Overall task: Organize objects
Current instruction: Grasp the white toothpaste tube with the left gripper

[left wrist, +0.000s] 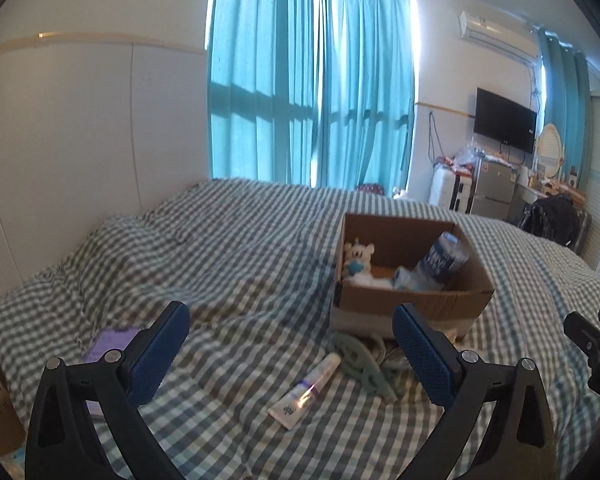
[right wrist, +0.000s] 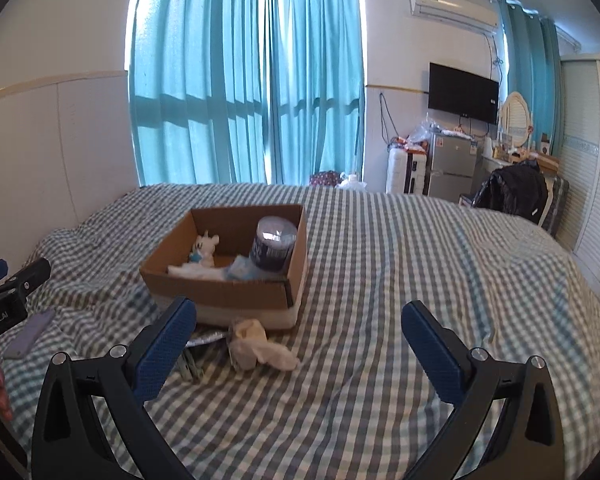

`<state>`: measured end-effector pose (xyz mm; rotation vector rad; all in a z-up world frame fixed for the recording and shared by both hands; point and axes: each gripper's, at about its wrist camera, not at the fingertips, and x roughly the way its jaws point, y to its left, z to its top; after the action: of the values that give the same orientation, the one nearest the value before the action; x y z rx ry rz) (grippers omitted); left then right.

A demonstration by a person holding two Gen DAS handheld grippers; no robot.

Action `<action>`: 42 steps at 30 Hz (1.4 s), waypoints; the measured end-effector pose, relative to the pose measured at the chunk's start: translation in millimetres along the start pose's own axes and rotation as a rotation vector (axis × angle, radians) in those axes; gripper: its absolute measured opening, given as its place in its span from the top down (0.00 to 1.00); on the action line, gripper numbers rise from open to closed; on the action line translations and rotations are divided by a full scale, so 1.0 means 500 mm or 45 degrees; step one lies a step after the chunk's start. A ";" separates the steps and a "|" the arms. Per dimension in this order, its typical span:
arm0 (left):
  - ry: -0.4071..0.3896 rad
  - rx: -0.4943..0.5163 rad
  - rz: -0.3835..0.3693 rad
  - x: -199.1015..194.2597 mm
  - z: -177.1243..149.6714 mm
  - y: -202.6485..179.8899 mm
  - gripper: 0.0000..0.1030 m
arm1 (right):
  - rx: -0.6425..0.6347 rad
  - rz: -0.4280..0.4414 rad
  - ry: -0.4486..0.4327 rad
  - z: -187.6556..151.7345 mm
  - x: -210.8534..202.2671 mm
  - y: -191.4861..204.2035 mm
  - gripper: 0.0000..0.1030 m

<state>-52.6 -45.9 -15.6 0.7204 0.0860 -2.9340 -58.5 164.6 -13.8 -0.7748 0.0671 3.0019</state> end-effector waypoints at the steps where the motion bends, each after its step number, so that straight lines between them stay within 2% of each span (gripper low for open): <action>1: 0.014 -0.006 -0.005 0.008 -0.009 0.002 0.00 | 0.003 -0.001 0.017 -0.008 0.011 -0.001 0.00; 8: 0.128 -0.011 -0.021 0.074 -0.057 0.001 0.00 | -0.006 -0.012 0.126 -0.047 0.088 -0.005 0.00; 22: 0.347 0.112 0.002 0.227 -0.157 -0.017 0.00 | -0.088 -0.002 0.319 -0.110 0.230 0.034 0.00; 28: 0.437 0.123 -0.019 0.279 -0.168 -0.018 0.00 | -0.123 0.032 0.406 -0.120 0.305 0.062 0.00; 30: 0.470 0.135 -0.029 0.296 -0.169 -0.025 0.01 | -0.143 0.037 0.445 -0.122 0.335 0.074 0.00; 34: 0.520 0.191 -0.018 0.327 -0.176 -0.043 0.11 | -0.152 0.050 0.487 -0.123 0.377 0.085 0.02; 37: 0.528 0.192 -0.034 0.334 -0.177 -0.045 0.25 | -0.135 0.061 0.498 -0.120 0.397 0.084 0.13; 39: 0.529 0.182 -0.031 0.335 -0.177 -0.043 0.29 | -0.131 0.063 0.528 -0.128 0.408 0.081 0.29; 41: 0.520 0.177 -0.029 0.331 -0.175 -0.038 0.37 | -0.123 0.064 0.530 -0.134 0.407 0.075 0.35; 42: 0.515 0.177 -0.027 0.328 -0.177 -0.037 0.39 | -0.121 0.065 0.523 -0.134 0.403 0.073 0.44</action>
<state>-158.8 -36.7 -169.5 1.3318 -0.0762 -2.7873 -204.2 130.4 -169.0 -1.4074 -0.0440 2.8553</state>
